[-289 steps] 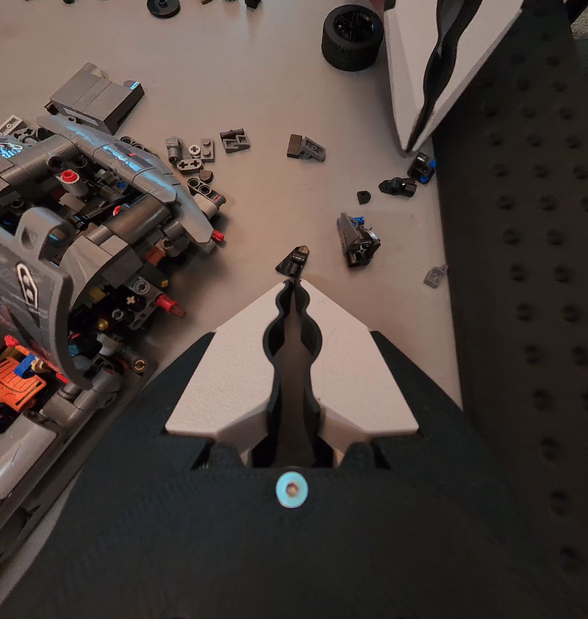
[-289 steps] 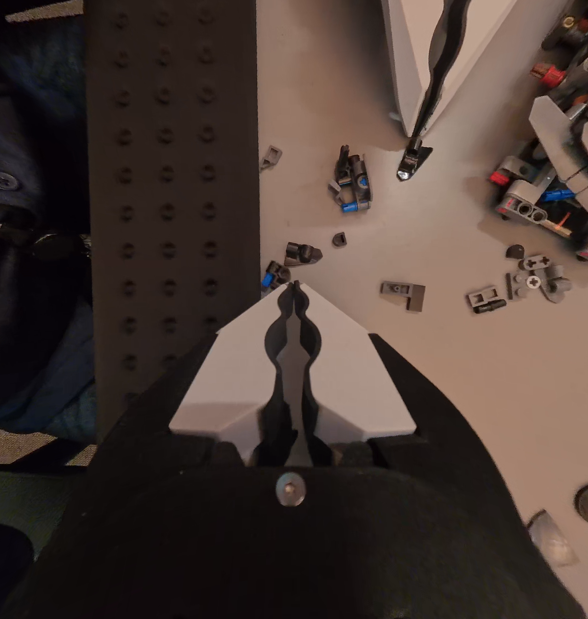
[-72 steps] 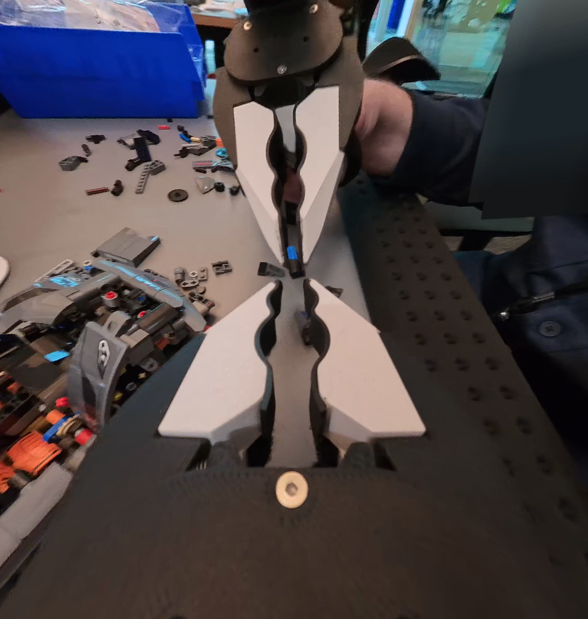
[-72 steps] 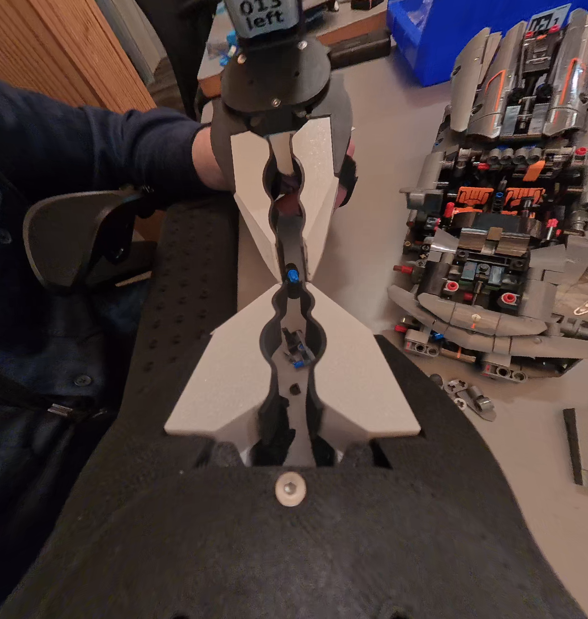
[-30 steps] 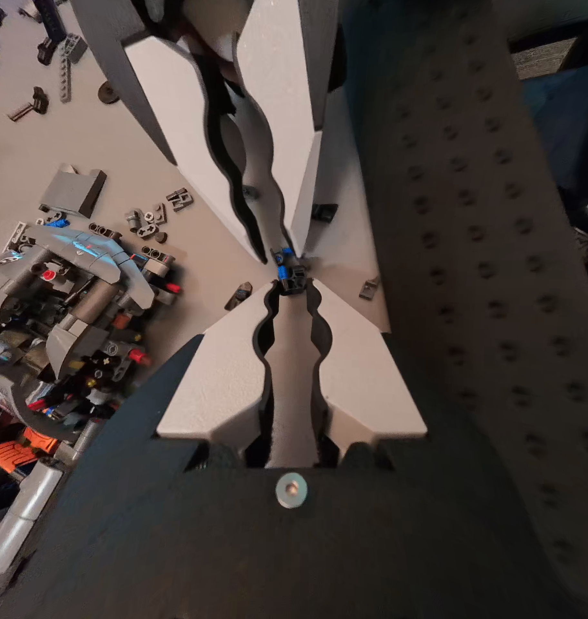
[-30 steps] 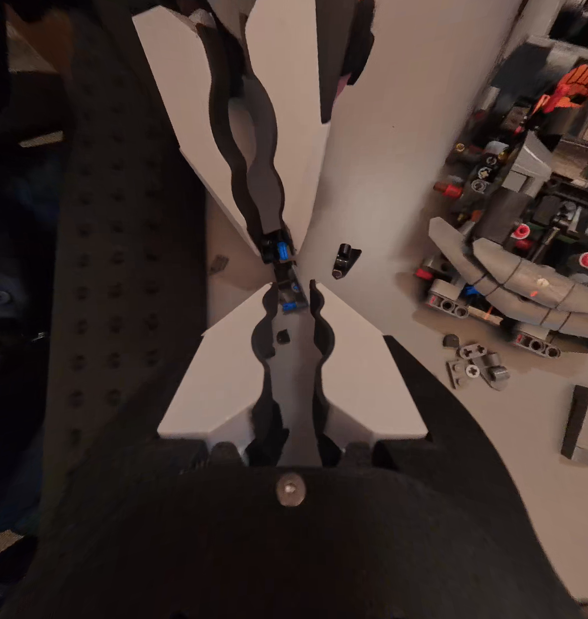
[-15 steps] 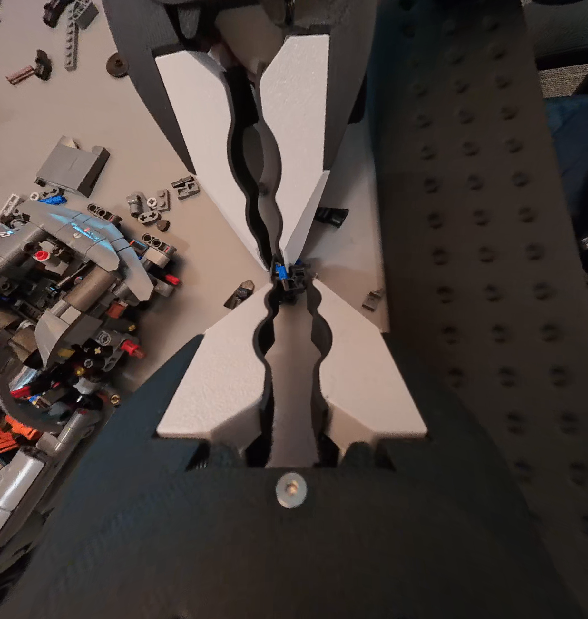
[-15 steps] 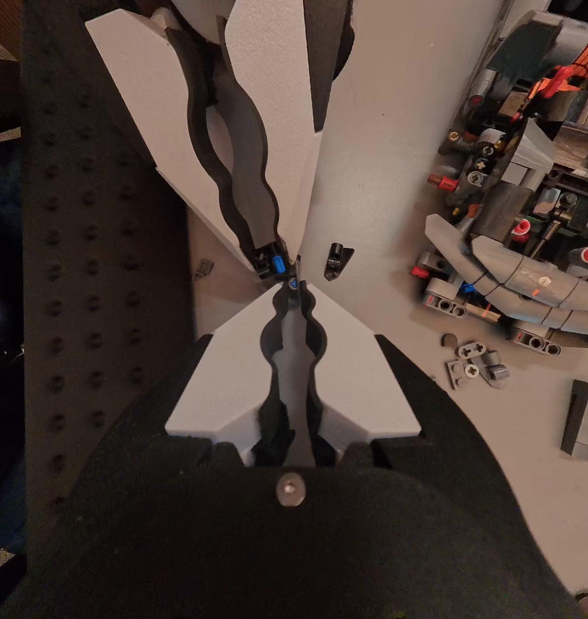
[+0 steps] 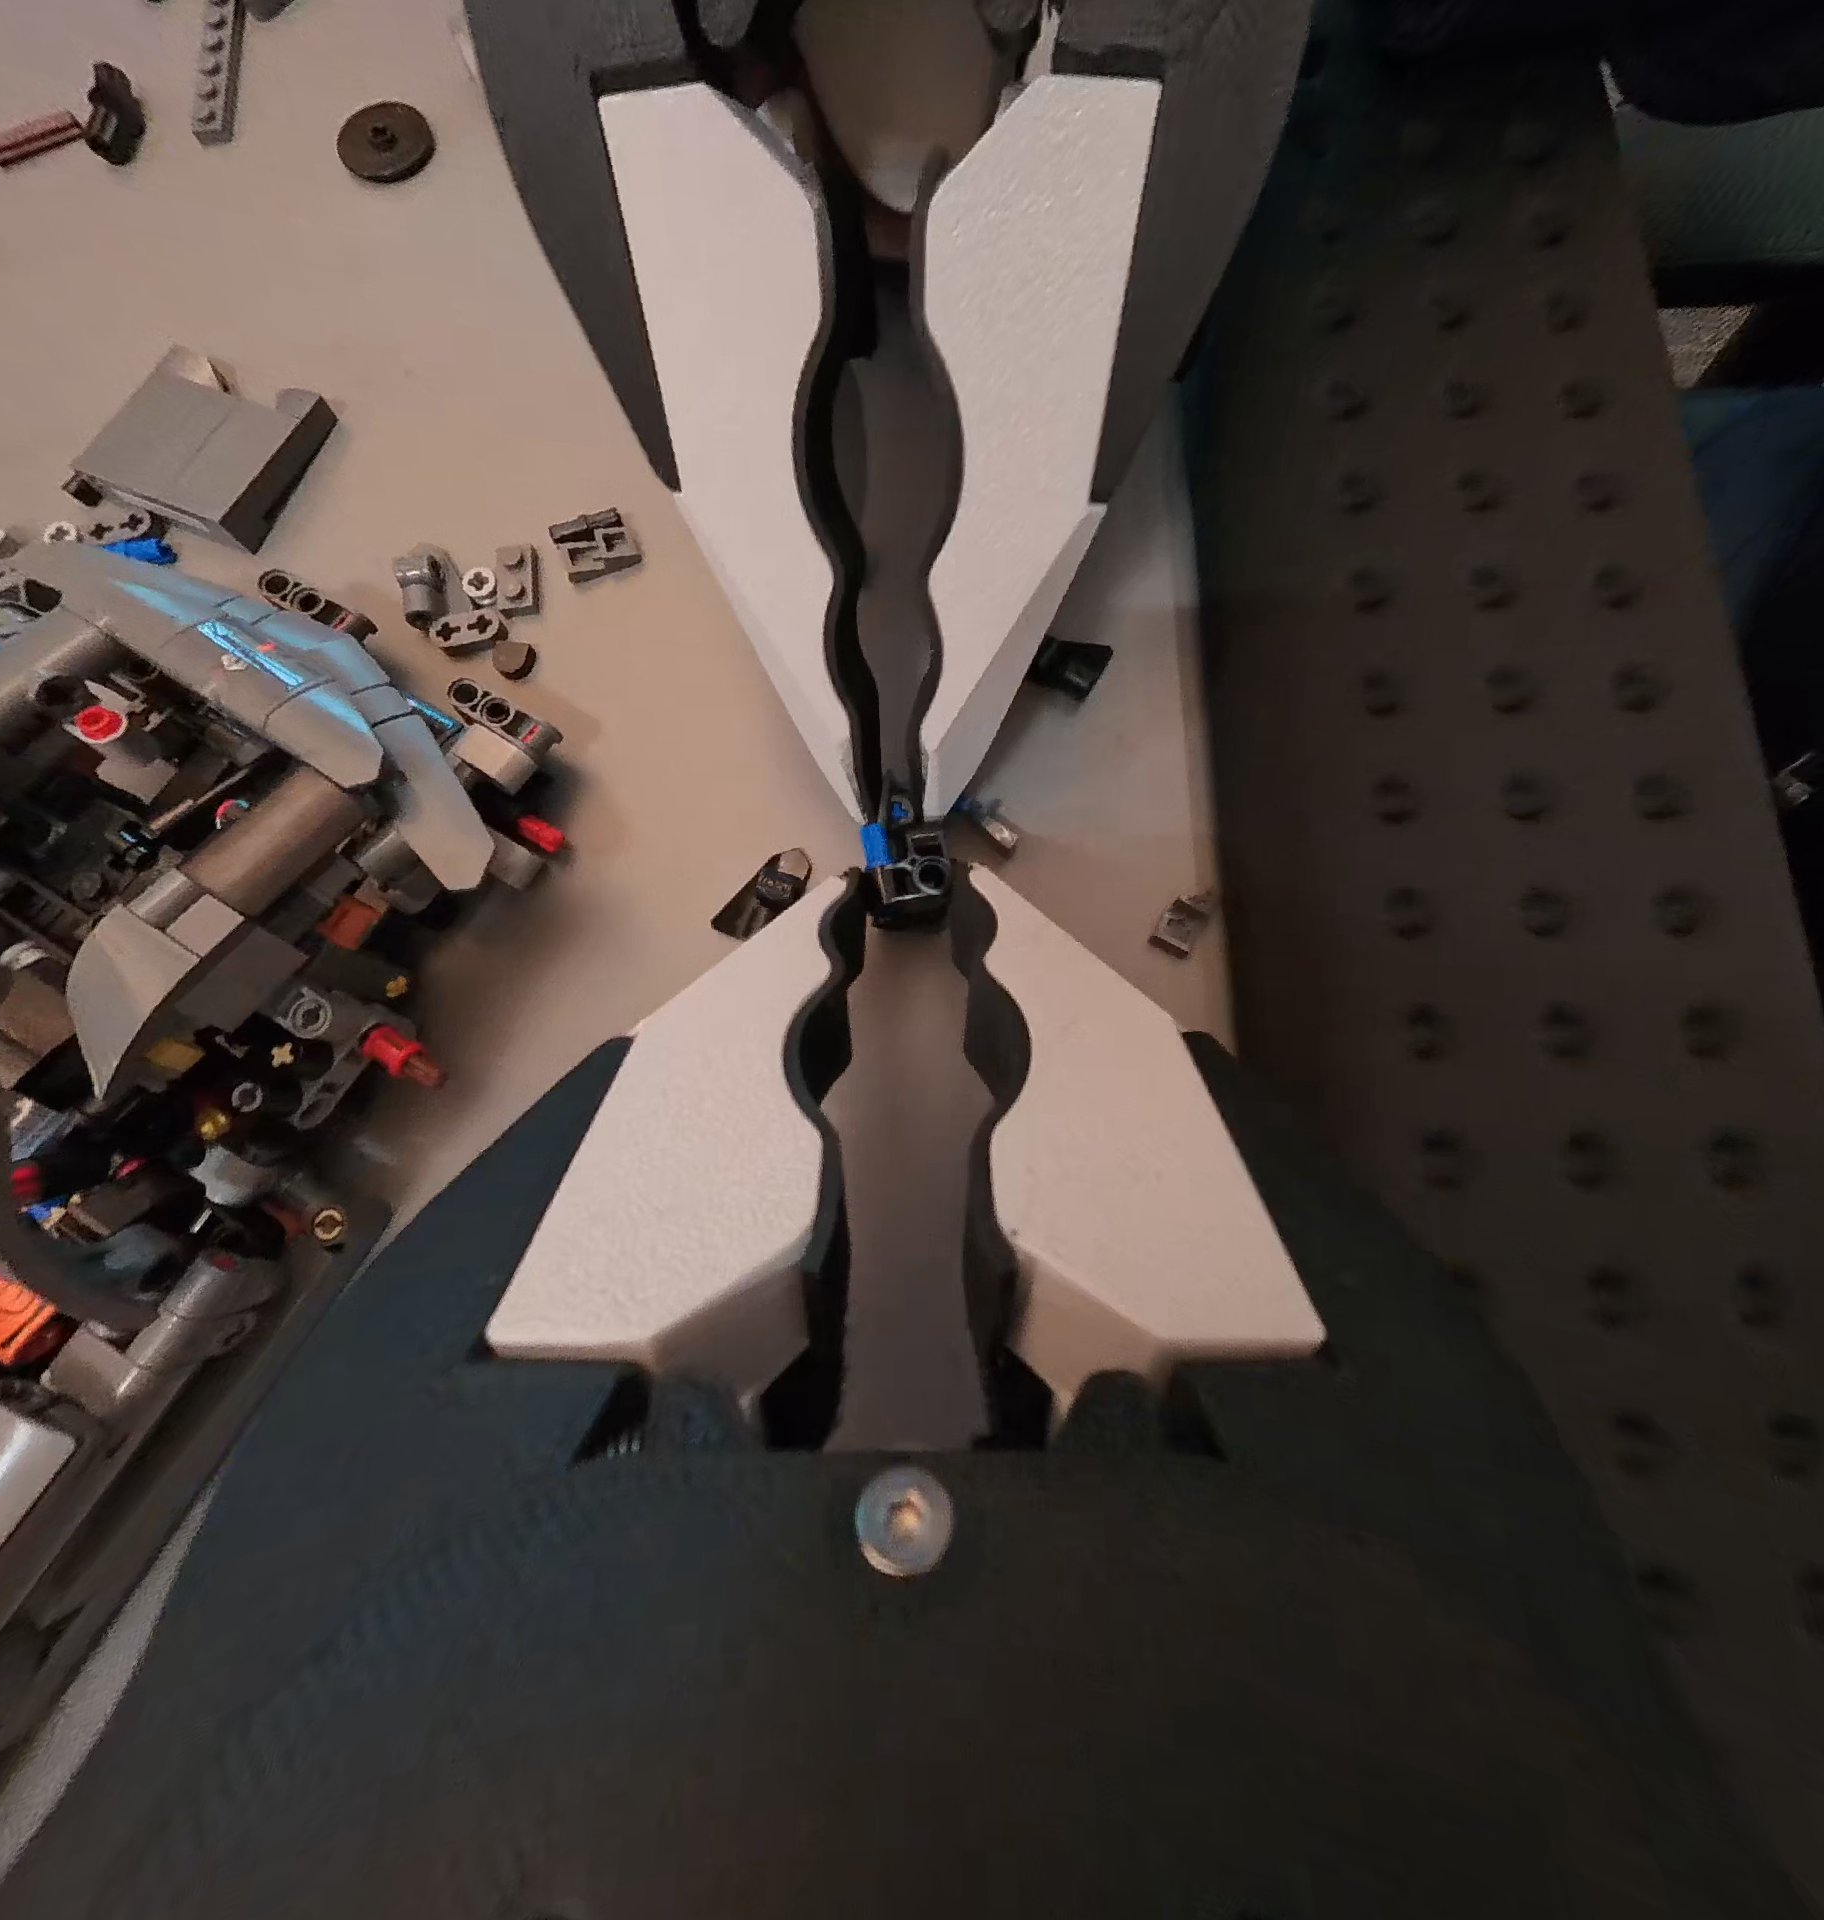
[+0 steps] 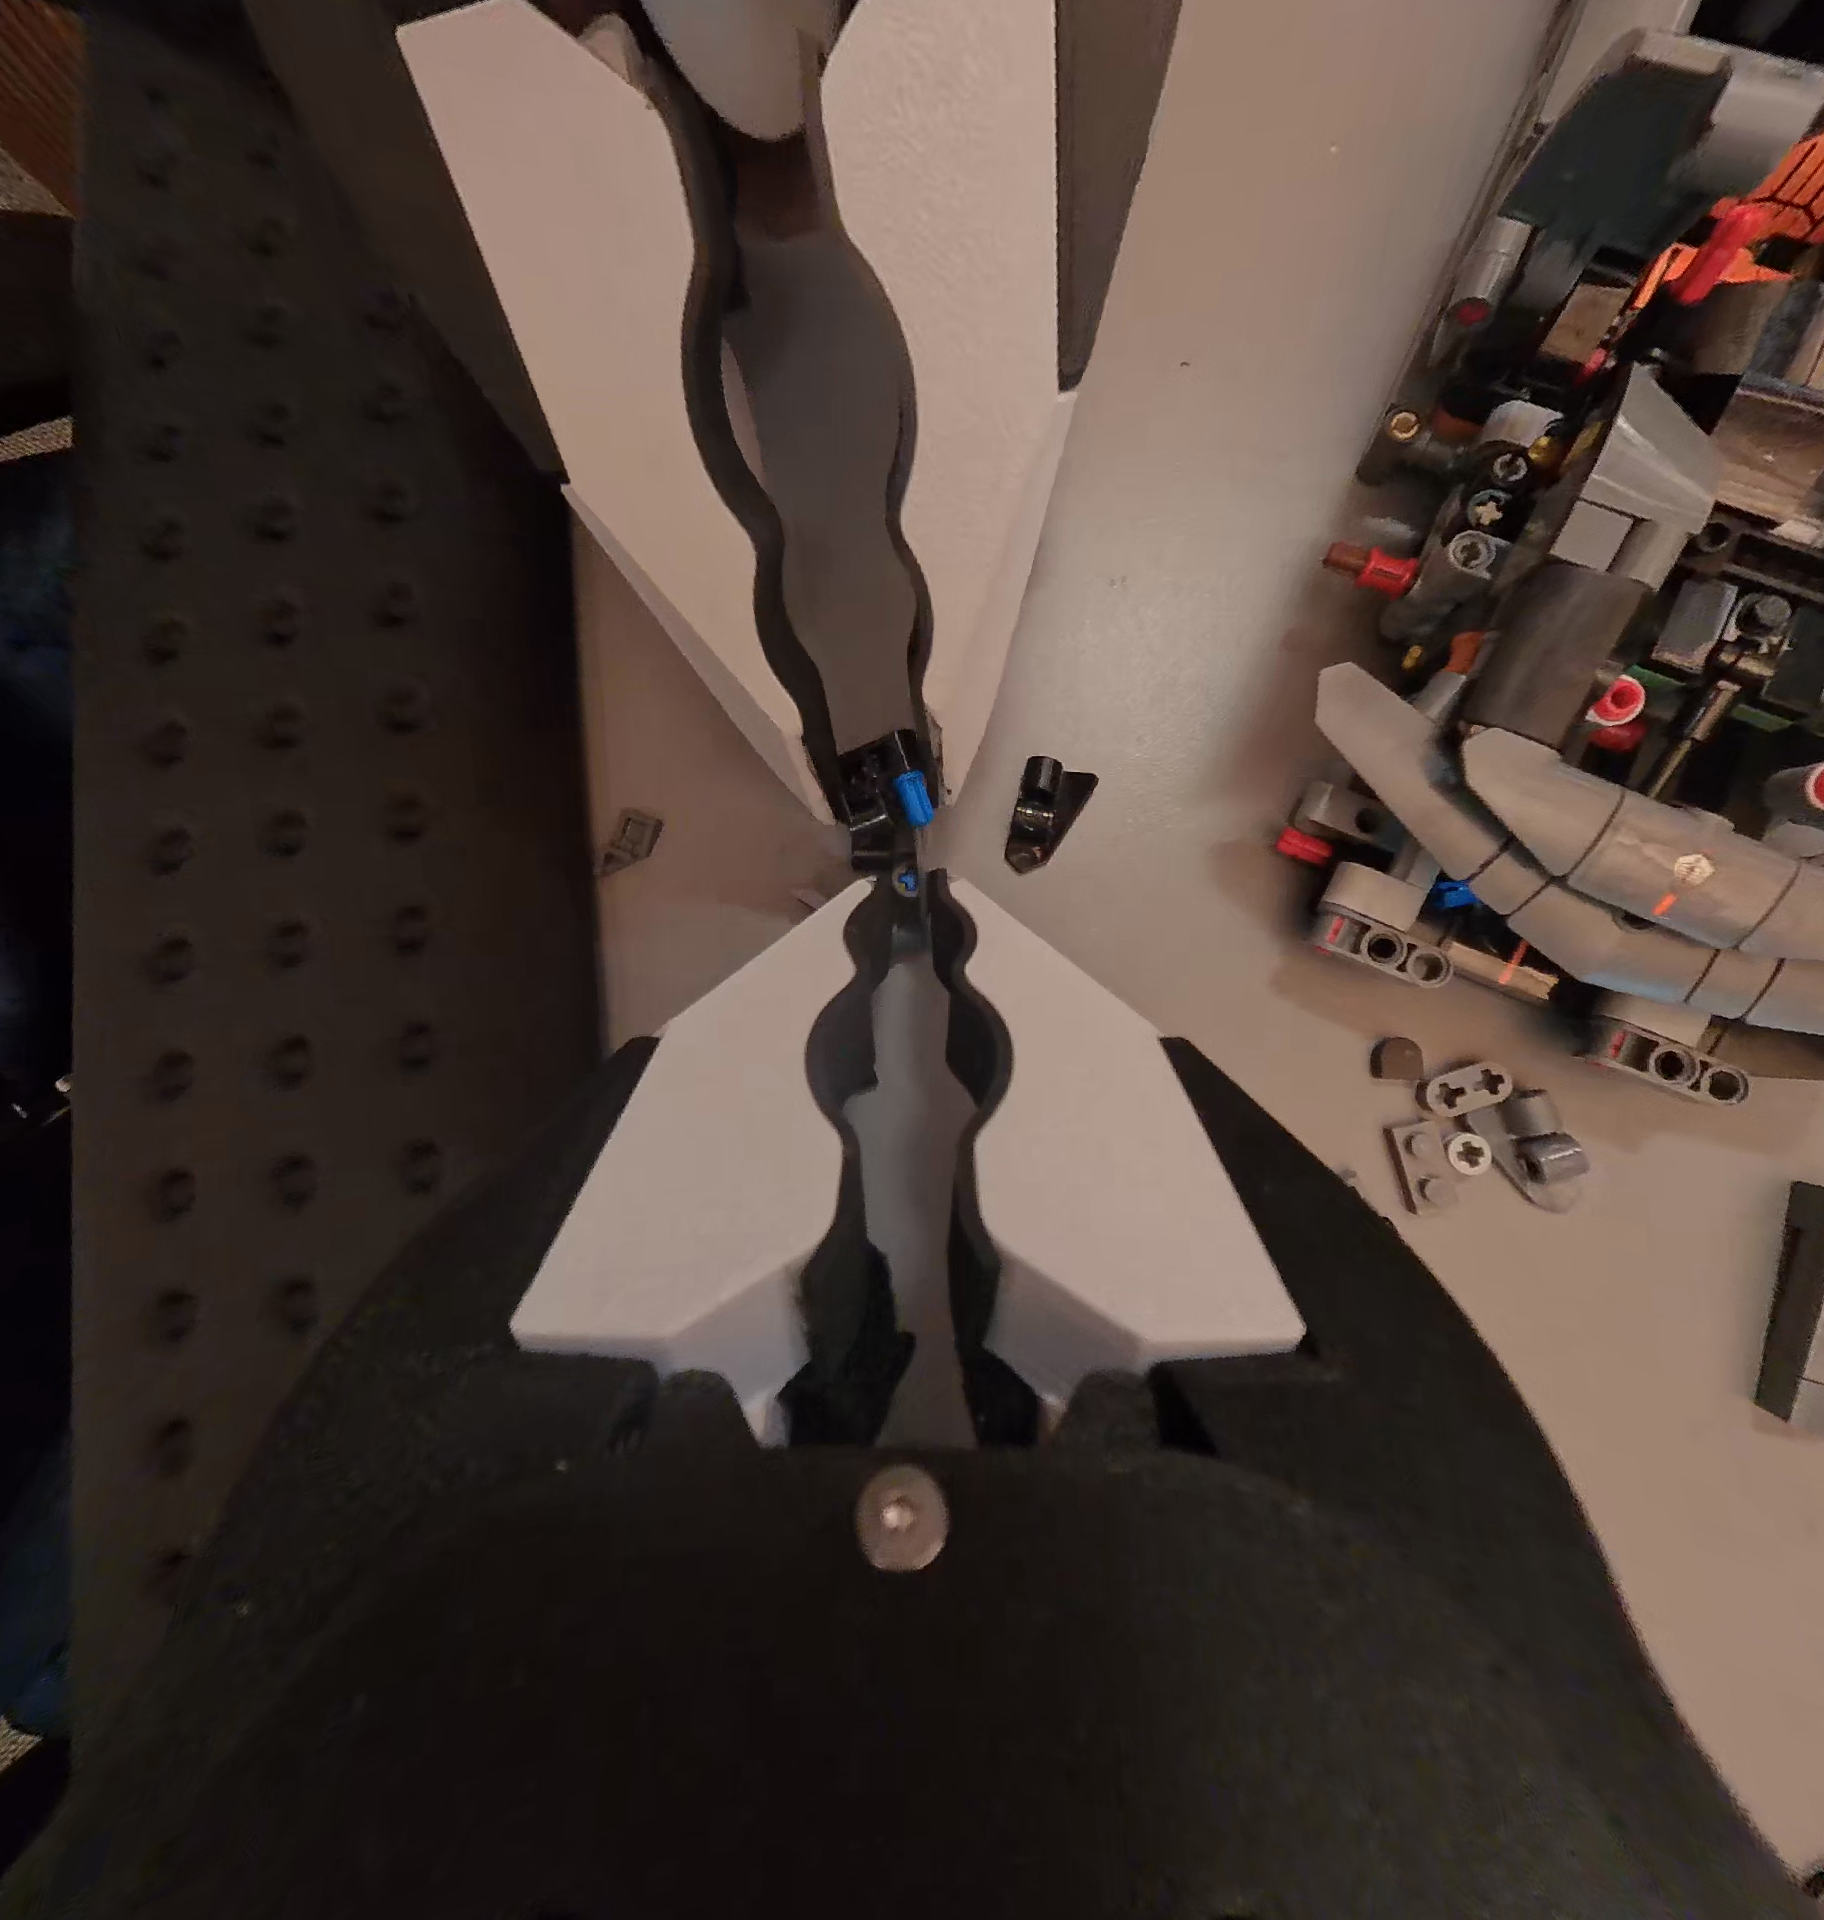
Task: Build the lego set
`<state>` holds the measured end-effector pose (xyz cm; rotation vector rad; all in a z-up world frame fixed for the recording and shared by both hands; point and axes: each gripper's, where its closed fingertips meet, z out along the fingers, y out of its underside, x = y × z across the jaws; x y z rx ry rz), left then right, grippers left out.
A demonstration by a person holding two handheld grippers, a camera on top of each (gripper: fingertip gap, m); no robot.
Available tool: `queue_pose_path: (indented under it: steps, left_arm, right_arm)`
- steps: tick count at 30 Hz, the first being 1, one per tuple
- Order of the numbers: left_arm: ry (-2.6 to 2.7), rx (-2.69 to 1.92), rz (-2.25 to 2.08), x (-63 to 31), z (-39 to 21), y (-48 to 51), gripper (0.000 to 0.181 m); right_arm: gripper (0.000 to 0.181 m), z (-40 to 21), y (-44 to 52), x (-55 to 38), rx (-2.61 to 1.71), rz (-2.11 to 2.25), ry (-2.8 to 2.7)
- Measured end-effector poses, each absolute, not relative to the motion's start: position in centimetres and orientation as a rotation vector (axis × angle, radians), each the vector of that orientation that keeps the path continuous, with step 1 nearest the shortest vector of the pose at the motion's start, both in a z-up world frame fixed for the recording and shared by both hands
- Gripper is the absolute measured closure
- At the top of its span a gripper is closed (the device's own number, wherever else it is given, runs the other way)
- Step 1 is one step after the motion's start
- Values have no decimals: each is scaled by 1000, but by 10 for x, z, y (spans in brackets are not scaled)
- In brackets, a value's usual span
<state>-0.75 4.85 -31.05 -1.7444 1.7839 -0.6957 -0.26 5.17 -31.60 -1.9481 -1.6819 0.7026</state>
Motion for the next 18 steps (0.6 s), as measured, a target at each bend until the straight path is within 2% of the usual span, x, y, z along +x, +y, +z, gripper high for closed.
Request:
queue_pose_path:
  steps: [18]
  left_arm:
    - [1770,-1777,-852,-9,-313,46,168]
  right_arm:
    - [177,-316,50,-4,-1946,729,-1684]
